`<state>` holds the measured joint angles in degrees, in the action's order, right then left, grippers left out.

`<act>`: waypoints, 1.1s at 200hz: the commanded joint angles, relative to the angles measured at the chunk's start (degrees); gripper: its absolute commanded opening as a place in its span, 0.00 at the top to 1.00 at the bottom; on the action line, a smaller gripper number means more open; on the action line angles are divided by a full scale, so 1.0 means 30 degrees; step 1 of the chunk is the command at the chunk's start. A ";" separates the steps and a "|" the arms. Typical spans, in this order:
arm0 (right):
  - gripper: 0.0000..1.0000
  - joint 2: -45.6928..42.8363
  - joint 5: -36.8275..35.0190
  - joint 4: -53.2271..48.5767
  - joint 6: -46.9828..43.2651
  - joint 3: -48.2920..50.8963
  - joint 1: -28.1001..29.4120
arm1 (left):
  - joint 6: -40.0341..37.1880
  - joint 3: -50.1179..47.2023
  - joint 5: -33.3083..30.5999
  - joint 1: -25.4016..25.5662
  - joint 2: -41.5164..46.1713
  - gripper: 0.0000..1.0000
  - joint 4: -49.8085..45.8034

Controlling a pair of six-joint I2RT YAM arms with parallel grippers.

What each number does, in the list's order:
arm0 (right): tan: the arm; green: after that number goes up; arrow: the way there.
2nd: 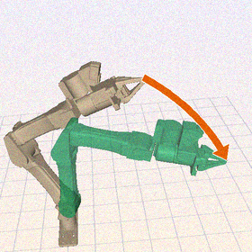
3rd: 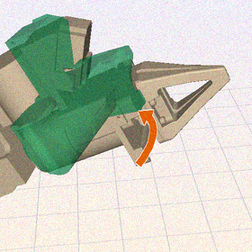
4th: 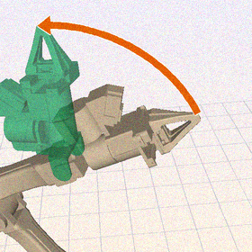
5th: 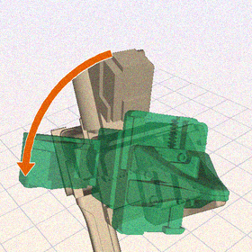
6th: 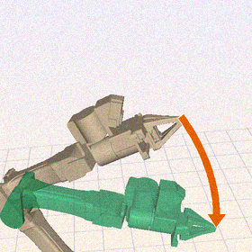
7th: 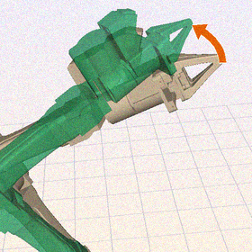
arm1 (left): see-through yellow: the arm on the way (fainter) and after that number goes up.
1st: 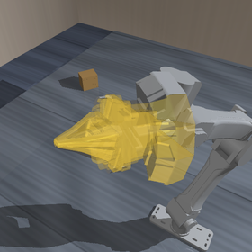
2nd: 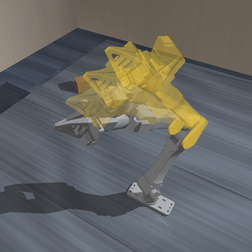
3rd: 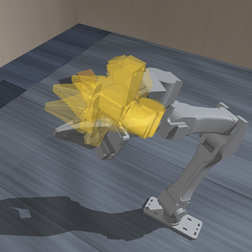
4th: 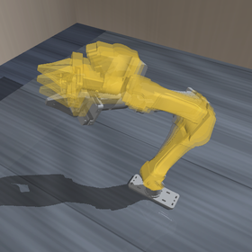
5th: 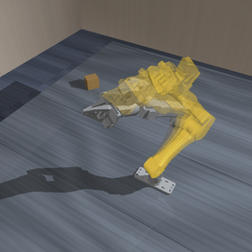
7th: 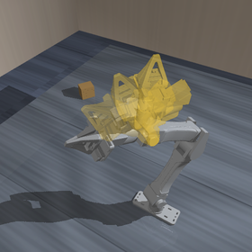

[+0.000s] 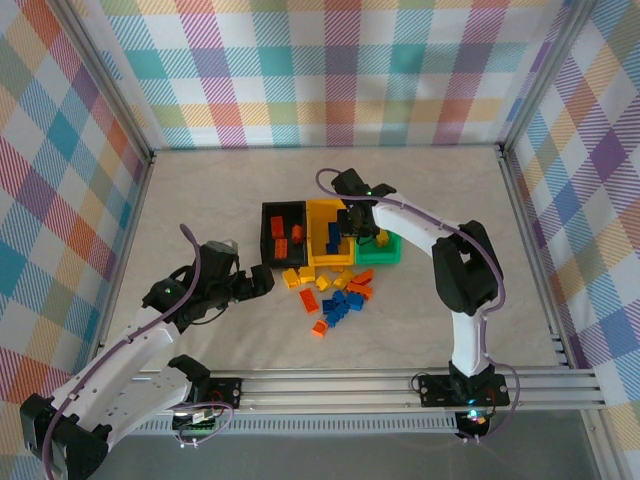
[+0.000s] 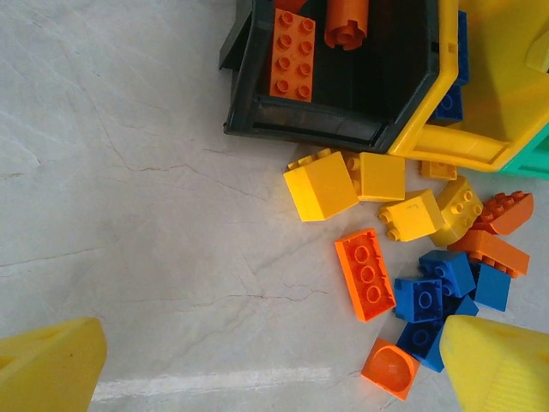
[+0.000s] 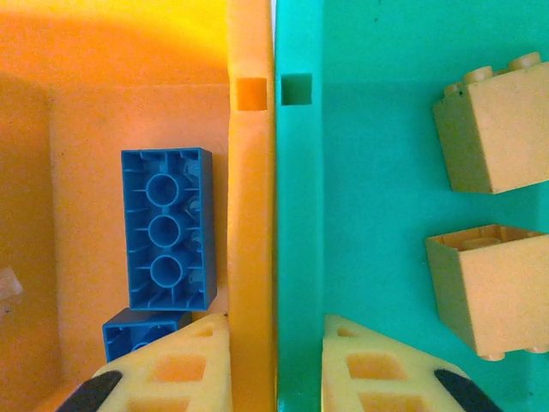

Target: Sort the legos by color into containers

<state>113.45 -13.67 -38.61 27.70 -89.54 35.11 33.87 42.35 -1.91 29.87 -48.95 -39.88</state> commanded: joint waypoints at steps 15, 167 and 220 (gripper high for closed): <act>1.00 0.0948 0.0367 -0.1135 0.0253 -0.0421 0.0220 | 0.0263 -0.0240 0.0149 -0.0229 -0.0056 0.00 0.0276; 0.44 0.0354 0.0124 -0.1082 -0.1029 -0.2995 0.0013 | 0.0111 0.0206 0.0616 -0.0229 -0.0301 0.00 0.0226; 0.33 -0.4533 0.2031 0.0124 -0.1124 0.2197 0.1225 | 0.0288 0.0100 0.0925 -0.0229 -0.0322 0.00 0.0782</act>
<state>107.00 -11.40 -39.48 24.91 -90.13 35.94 33.87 42.13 -0.58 29.85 -50.11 -39.86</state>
